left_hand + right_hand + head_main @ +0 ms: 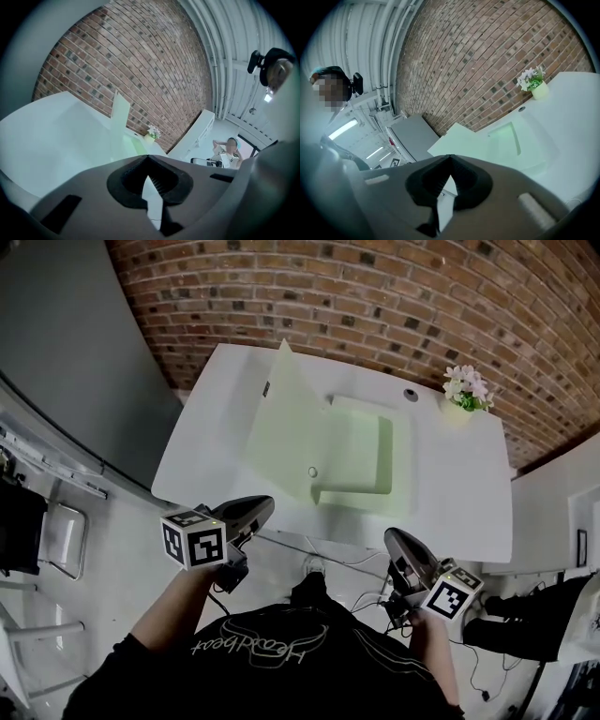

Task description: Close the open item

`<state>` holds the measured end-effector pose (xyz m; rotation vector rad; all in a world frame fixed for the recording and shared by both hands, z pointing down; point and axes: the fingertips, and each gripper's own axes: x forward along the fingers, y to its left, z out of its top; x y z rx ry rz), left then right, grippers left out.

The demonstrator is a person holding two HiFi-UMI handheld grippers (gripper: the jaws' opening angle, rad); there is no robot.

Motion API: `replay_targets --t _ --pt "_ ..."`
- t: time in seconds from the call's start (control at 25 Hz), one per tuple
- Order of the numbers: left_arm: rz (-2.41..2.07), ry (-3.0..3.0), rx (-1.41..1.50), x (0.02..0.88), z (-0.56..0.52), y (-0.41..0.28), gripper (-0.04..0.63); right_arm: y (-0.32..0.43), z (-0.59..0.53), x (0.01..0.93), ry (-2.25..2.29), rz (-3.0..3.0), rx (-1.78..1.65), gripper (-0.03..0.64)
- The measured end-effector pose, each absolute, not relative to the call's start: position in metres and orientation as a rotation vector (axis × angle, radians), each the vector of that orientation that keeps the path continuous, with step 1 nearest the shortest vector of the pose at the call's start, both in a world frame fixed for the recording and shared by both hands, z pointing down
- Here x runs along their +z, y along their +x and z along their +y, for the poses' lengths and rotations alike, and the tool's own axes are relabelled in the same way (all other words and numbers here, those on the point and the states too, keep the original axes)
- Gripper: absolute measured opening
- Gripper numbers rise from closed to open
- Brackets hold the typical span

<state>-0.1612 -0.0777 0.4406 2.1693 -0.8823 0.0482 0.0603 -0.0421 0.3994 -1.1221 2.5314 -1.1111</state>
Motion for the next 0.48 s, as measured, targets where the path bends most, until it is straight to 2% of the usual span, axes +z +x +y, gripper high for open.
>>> replay_targets --t 0.48 --pt "-1.038 2.046 0.007 0.467 -0.119 -0.194 0.002 0.090 -0.088 0.425 -1.145 2.523 -1.181 0.003"
